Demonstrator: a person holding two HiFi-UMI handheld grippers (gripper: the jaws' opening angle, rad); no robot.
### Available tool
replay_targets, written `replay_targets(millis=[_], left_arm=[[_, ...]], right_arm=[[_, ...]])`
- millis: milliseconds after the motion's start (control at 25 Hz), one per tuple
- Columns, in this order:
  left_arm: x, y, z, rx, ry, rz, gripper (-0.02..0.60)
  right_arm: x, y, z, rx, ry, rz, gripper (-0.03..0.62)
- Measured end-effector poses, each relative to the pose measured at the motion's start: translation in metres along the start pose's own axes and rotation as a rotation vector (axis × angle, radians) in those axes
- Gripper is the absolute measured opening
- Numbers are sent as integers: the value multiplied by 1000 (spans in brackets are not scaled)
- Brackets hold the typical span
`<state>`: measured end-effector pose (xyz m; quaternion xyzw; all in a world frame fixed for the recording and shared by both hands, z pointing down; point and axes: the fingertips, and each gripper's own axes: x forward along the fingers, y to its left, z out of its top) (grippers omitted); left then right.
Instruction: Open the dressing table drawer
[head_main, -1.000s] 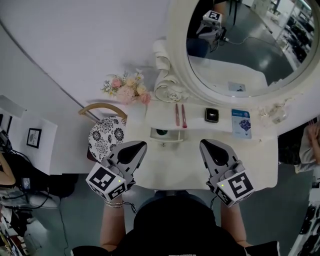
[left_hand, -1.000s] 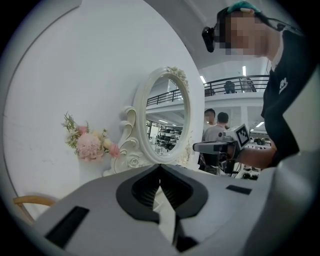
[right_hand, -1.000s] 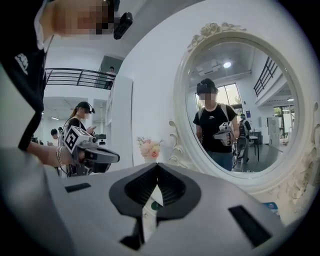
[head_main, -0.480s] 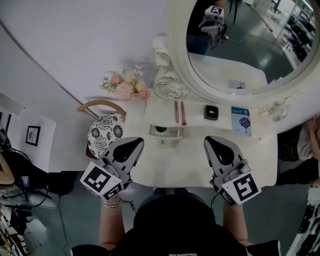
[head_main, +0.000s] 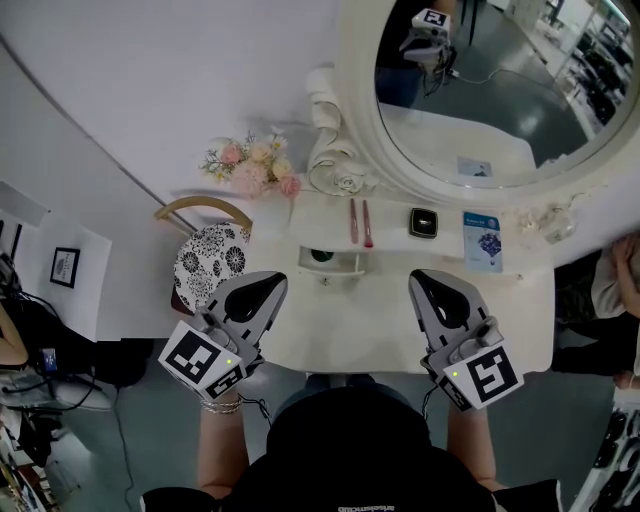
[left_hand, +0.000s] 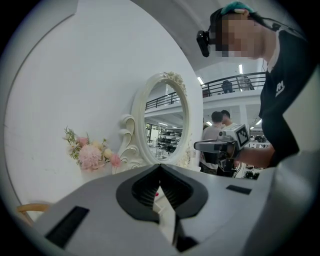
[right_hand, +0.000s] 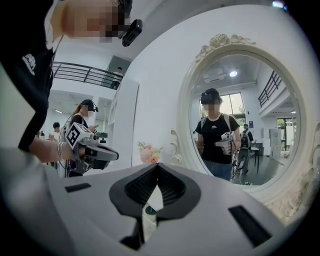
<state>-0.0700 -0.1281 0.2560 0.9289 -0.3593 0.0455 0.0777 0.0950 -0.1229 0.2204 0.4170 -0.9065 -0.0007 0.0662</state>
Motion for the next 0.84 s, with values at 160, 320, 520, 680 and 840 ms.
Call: replay_targets(millis=[160,320,520,680,840], left_arm=[[0,-1,-2,-9,-1,-1,15],[2,-6,-5,-15,5,-11,15],[3,-9,-7,-22,6,-16,15],[3,-12,-9,-24,6,-21,15],[4,-14,-9,-27,4,-25,15]], right_arm=[[0,0,2,3,-4,2,18],[-1,-4,-6,-7,16,-7,18],[0,-3,-4,-5,12,-1,18],[0,-3,-1,-16,-12,1,18],[1,0,0,-7,-21,6,18]])
